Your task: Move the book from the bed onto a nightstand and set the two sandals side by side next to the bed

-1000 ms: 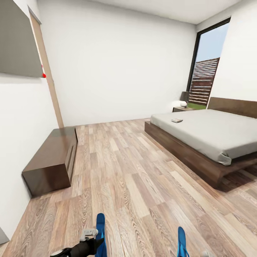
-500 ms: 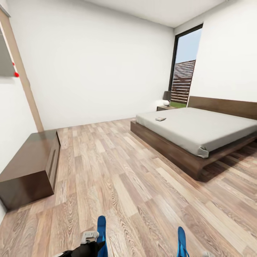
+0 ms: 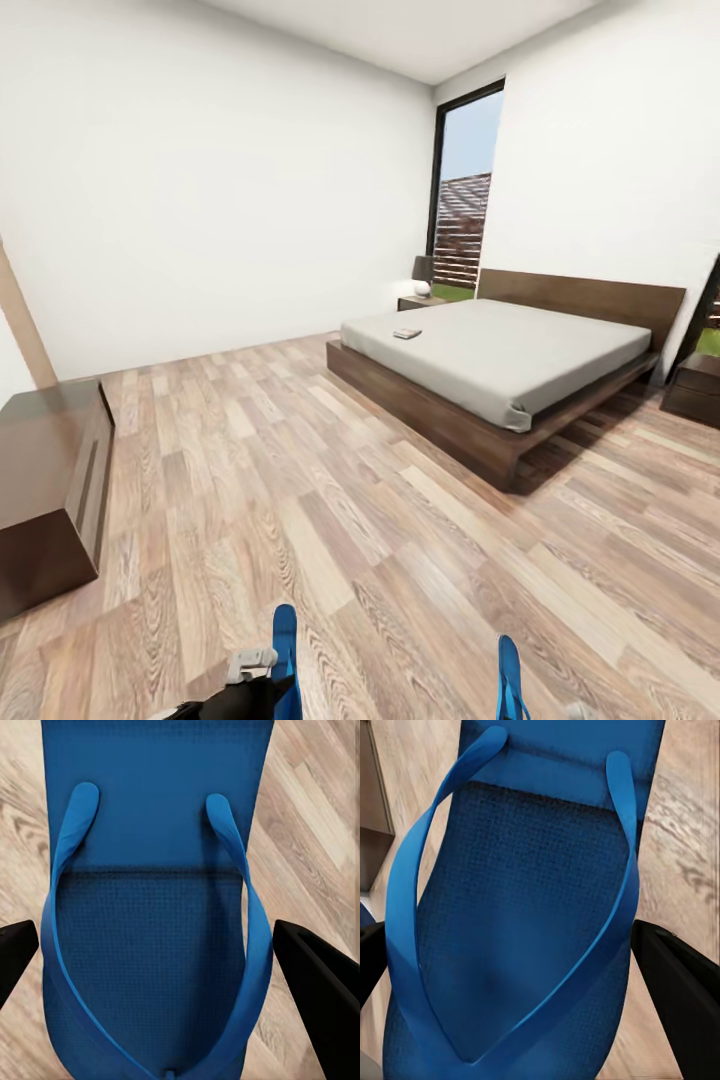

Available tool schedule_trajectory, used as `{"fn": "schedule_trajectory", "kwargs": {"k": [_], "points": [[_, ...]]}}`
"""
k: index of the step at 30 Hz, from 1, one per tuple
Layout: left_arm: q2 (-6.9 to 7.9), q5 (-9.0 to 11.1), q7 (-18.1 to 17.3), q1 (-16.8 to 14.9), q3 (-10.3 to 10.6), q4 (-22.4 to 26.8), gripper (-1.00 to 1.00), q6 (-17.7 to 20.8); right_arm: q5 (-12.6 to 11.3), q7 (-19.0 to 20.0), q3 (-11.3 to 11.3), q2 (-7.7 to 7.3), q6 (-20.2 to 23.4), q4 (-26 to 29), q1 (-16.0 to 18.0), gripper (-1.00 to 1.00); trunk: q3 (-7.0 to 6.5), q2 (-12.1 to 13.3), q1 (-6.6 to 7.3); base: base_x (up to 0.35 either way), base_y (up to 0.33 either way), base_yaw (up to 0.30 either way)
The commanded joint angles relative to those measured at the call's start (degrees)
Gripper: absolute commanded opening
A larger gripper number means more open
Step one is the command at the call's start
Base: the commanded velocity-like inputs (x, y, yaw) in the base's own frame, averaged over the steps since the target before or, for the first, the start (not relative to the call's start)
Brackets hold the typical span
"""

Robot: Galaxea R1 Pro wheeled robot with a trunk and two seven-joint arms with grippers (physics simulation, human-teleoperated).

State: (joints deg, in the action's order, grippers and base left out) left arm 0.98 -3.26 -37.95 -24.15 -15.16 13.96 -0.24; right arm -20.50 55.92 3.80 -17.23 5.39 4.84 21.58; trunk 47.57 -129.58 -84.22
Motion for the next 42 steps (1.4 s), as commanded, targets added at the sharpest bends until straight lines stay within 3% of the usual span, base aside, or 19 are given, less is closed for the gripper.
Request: {"fn": "schedule_trajectory", "kwargs": {"k": [1,12,22,42], "points": [[-0.01,-0.34,-0.28,-0.02,-0.39,0.01,-1.00,-0.03,0.02,0.24,0.42,0.01,0.59,-0.01,0.04,-1.00,0.06,-0.02,0.01,0.000,0.000,-0.278],[0.07,-0.26,-0.28,-0.02,-0.48,-0.07,-1.00,-0.85,0.02,0.37,0.43,0.01,0.59,-0.01,0.04,-1.00,0.06,-0.02,0.01,0.007,0.000,-0.277],[0.08,-0.25,-0.28,-0.02,-0.48,-0.08,-1.00,-1.04,0.02,0.41,0.43,0.01,0.59,0.04,0.04,-1.00,0.06,-0.02,0.01,0.213,0.000,-0.277],[0.08,-0.25,-0.28,-0.02,-0.48,-0.08,-1.00,-1.08,0.02,0.42,0.43,0.01,0.59,0.03,0.04,-1.00,0.06,-0.02,0.01,0.007,0.000,-0.277]]}}
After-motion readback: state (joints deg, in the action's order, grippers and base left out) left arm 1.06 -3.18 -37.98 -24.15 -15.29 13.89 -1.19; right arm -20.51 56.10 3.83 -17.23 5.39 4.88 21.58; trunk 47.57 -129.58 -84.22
